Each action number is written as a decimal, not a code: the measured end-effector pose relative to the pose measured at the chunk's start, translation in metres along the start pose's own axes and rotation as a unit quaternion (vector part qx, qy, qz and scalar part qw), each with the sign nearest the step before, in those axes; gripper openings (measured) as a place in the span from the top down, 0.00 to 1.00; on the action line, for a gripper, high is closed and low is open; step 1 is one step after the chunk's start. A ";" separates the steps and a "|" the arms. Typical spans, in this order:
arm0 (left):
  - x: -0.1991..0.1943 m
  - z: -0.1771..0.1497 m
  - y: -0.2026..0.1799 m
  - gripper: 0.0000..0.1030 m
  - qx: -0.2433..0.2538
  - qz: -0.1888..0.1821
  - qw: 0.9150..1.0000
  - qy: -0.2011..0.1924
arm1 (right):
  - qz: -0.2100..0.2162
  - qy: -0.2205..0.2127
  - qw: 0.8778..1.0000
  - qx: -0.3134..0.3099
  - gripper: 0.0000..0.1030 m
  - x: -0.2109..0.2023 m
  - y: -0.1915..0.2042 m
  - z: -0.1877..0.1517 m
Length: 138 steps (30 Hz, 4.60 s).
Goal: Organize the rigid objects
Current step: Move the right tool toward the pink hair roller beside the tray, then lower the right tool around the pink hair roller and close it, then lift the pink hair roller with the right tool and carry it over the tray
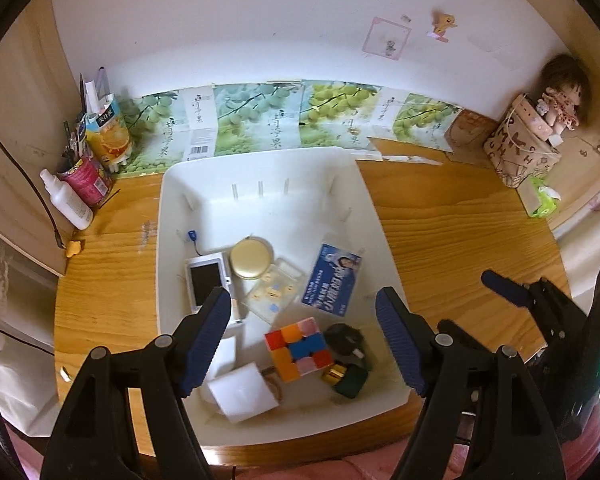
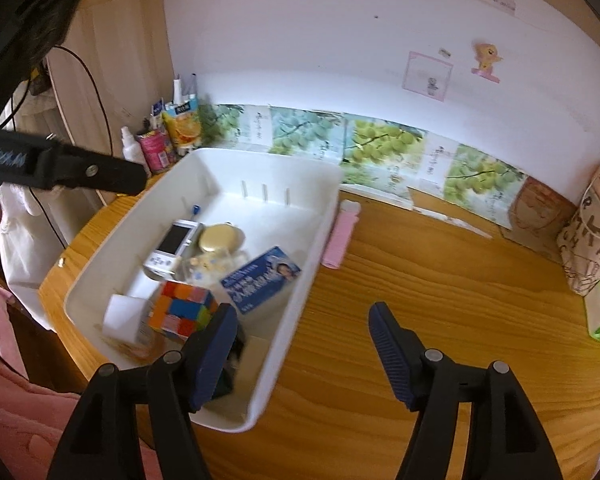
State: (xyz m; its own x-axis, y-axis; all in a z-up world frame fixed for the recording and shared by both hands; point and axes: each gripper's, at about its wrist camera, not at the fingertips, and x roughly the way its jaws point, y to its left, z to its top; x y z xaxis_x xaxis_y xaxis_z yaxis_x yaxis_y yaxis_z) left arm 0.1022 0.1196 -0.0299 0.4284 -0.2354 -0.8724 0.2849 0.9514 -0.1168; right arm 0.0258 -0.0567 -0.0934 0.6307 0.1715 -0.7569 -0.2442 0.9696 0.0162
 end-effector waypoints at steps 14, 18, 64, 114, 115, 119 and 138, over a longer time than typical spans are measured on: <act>-0.009 -0.018 -0.042 0.24 -0.070 0.016 0.996 -0.044 | 0.026 0.009 0.998 -0.047 0.22 0.004 -0.057 0.024; -0.010 -0.026 -0.057 0.24 -0.096 0.042 0.993 -0.055 | 0.045 0.031 0.998 -0.037 0.22 0.020 -0.079 0.038; 0.008 -0.052 -0.079 0.24 -0.260 0.196 0.944 -0.046 | 0.227 0.115 0.963 -0.087 0.29 0.218 -0.099 0.075; 0.008 -0.054 -0.073 0.24 -0.273 0.173 0.945 -0.051 | 0.198 0.154 0.965 -0.083 0.81 0.201 -0.118 0.068; 0.008 -0.054 -0.073 0.24 -0.273 0.173 0.945 -0.050 | 0.195 0.155 0.965 -0.082 0.81 0.201 -0.118 0.068; 0.006 -0.055 -0.073 0.24 -0.273 0.176 0.944 -0.051 | 0.188 0.160 0.966 -0.081 0.66 0.204 -0.113 0.068; -0.004 -0.066 -0.058 0.24 -0.294 0.177 0.938 -0.060 | 0.154 0.180 0.968 -0.088 0.74 0.216 -0.097 0.068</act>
State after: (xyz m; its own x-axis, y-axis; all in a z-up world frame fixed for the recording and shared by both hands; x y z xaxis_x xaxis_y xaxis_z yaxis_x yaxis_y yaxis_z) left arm 0.0278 0.0781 -0.0509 0.5110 0.1283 -0.8499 -0.3991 0.9112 -0.1024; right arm 0.2357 -0.1022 -0.2141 0.2185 0.3460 -0.9125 -0.5218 0.8316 0.1903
